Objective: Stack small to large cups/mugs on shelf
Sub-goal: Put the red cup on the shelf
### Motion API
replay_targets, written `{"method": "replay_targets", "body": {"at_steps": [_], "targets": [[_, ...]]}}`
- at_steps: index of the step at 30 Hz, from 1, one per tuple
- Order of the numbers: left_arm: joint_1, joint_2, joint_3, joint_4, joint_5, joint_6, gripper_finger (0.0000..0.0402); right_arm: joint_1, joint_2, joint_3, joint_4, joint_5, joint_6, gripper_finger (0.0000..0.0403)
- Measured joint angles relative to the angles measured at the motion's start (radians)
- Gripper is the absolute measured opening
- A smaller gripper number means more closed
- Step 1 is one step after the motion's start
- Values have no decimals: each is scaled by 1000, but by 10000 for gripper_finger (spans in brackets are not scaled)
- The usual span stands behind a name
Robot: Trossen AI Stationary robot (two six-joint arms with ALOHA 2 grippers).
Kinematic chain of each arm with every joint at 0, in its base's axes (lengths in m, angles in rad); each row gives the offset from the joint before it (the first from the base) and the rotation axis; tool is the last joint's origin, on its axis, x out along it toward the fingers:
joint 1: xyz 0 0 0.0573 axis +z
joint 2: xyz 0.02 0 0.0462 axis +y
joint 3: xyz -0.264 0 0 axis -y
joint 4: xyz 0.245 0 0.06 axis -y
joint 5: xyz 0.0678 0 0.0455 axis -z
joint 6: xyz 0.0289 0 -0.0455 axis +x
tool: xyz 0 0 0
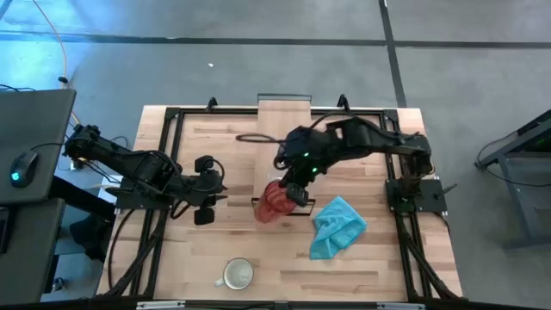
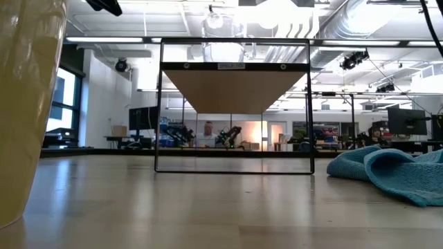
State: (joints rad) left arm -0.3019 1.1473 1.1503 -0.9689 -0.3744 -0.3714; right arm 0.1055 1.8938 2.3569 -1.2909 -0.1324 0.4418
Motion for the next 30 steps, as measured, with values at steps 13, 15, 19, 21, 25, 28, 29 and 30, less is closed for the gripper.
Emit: {"method": "replay_targets", "body": {"at_steps": [13,15,19,21,25,28,29,30], "targets": [[0,0,0,9,-1,-3,97,-93,-113,0,7,144,-82,0],[0,0,0,17,-1,-3,97,-122,-121,0,4,144,-96,0],[0,0,0,30,-1,-2,97,-186,-124,0,1,144,-144,0],[0,0,0,30,-2,-2,97,-226,-124,0,-1,143,-164,0],[0,0,0,30,-2,-2,97,-313,-124,0,-14,142,-194,0],[0,0,0,30,-4,-2,97,-375,-124,0,-14,140,-213,0],[0,0,0,30,-6,-1,97,-395,-124,0,-14,138,-217,0],[0,0,0,30,-12,-1,97,-414,-124,0,-14,134,-220,0]]}}
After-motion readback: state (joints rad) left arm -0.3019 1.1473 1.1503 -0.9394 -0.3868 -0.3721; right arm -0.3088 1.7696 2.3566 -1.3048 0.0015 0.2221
